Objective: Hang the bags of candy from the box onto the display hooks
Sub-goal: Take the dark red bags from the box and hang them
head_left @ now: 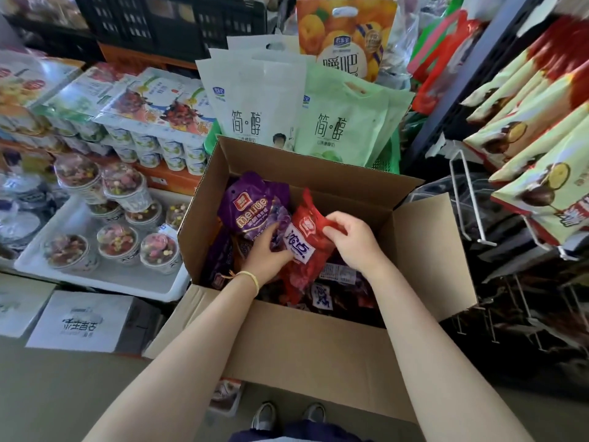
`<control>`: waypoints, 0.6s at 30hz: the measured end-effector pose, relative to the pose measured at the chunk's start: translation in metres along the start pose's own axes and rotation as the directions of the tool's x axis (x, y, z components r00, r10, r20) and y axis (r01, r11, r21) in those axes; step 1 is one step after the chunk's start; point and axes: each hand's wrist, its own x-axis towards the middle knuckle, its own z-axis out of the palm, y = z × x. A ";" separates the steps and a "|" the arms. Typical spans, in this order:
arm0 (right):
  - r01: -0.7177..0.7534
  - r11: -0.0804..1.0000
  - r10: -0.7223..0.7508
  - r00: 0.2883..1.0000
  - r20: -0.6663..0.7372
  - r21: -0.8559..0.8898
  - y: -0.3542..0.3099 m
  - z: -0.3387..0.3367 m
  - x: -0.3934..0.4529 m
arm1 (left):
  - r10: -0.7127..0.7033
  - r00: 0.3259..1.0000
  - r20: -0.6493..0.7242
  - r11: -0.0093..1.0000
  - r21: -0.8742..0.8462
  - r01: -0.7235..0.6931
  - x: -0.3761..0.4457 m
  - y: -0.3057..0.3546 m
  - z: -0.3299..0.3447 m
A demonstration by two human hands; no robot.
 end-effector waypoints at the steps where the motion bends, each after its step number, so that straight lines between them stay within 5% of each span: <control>1: 0.009 0.997 -0.010 1.000 0.018 0.070 -0.009 -0.005 -0.003 | 0.013 1.000 0.028 0.998 -0.059 -0.011 -0.002 0.006 0.001; 6: -0.012 0.895 -0.006 0.999 0.039 0.446 -0.041 -0.034 -0.022 | 0.105 0.983 0.153 0.944 -0.327 -0.050 -0.013 0.035 -0.001; 10: -0.016 0.685 0.030 1.000 -0.007 0.728 -0.062 -0.054 -0.037 | 0.184 0.955 0.234 0.930 -0.356 -0.092 -0.032 0.067 -0.009; 13: 0.041 0.670 0.067 0.991 -0.115 0.742 -0.073 -0.063 -0.050 | 0.282 0.901 0.330 0.929 -0.330 -0.170 -0.051 0.092 -0.003; 18: 0.065 0.760 0.108 0.968 -0.225 0.647 -0.086 -0.082 -0.089 | 0.364 0.921 0.142 0.856 -0.441 -0.270 -0.092 0.141 0.029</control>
